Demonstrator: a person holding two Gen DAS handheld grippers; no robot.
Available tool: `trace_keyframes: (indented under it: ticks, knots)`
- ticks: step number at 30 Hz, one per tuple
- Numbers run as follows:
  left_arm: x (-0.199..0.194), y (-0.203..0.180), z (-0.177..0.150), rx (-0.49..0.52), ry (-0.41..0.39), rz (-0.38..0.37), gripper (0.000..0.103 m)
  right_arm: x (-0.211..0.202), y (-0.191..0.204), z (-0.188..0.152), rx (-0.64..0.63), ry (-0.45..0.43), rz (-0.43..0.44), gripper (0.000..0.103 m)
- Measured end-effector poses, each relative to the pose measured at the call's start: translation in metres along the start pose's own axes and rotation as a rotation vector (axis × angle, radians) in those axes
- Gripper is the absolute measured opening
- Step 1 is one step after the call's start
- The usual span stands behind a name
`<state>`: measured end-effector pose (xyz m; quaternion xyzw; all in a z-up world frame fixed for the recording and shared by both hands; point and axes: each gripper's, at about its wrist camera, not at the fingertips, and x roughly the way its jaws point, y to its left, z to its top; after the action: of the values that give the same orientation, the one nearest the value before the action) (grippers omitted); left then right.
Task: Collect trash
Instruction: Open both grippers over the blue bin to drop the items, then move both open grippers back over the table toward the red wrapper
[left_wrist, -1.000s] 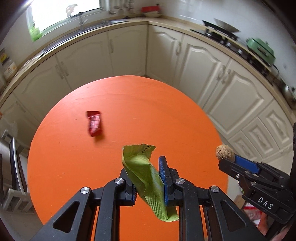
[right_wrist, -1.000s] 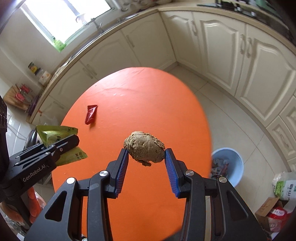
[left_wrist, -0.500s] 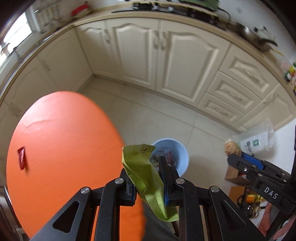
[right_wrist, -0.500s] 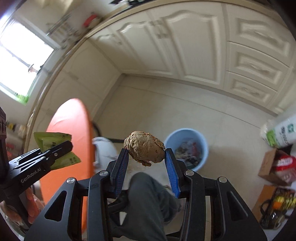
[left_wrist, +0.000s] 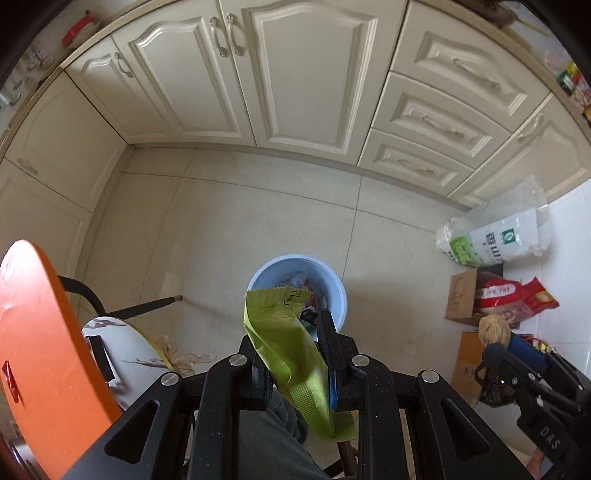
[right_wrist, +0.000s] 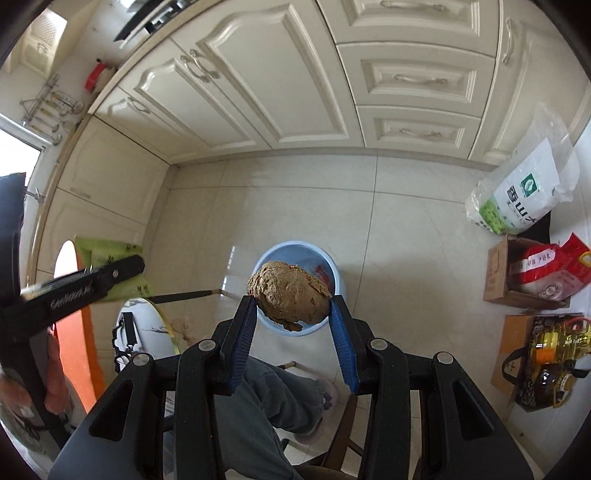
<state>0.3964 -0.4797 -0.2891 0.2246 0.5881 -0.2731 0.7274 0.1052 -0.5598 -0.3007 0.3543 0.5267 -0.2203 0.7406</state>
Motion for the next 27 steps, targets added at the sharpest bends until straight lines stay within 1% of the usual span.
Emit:
trace_keyframes:
  ticks: [4, 6, 8, 9, 11, 15, 18, 23, 27]
  knots:
    - [0.032, -0.013, 0.017, 0.012, 0.037, 0.010, 0.020, 0.013, 0.002, 0.003, -0.022, 0.025, 0.010, 0.041]
    - [0.044, -0.013, 0.026, -0.002, 0.050, 0.024, 0.023, 0.018, 0.005, 0.004, -0.033, 0.032, 0.010, 0.041]
    - [0.053, -0.014, 0.031, -0.008, 0.059, 0.043, 0.040, 0.023, 0.008, 0.006, -0.044, 0.042, 0.015, 0.041]
    - [0.056, -0.015, 0.032, -0.009, 0.060, 0.050, 0.043, 0.026, 0.009, 0.007, -0.048, 0.047, 0.019, 0.041]
    - [0.060, -0.013, 0.035, -0.014, 0.059, 0.066, 0.044, 0.030, 0.012, 0.007, -0.054, 0.055, 0.025, 0.041]
    - [0.054, -0.007, 0.026, -0.039, 0.060, 0.072, 0.045, 0.044, 0.019, 0.012, -0.059, 0.077, 0.027, 0.041]
    - [0.049, 0.005, 0.020, -0.057, 0.062, 0.088, 0.048, 0.053, 0.034, 0.015, -0.081, 0.092, 0.046, 0.041]
    - [0.023, 0.027, 0.004, -0.096, 0.044, 0.101, 0.049, 0.060, 0.064, 0.021, -0.133, 0.096, 0.075, 0.041]
    - [0.005, 0.045, -0.008, -0.135, 0.029, 0.099, 0.051, 0.064, 0.085, 0.029, -0.129, 0.095, 0.100, 0.043]
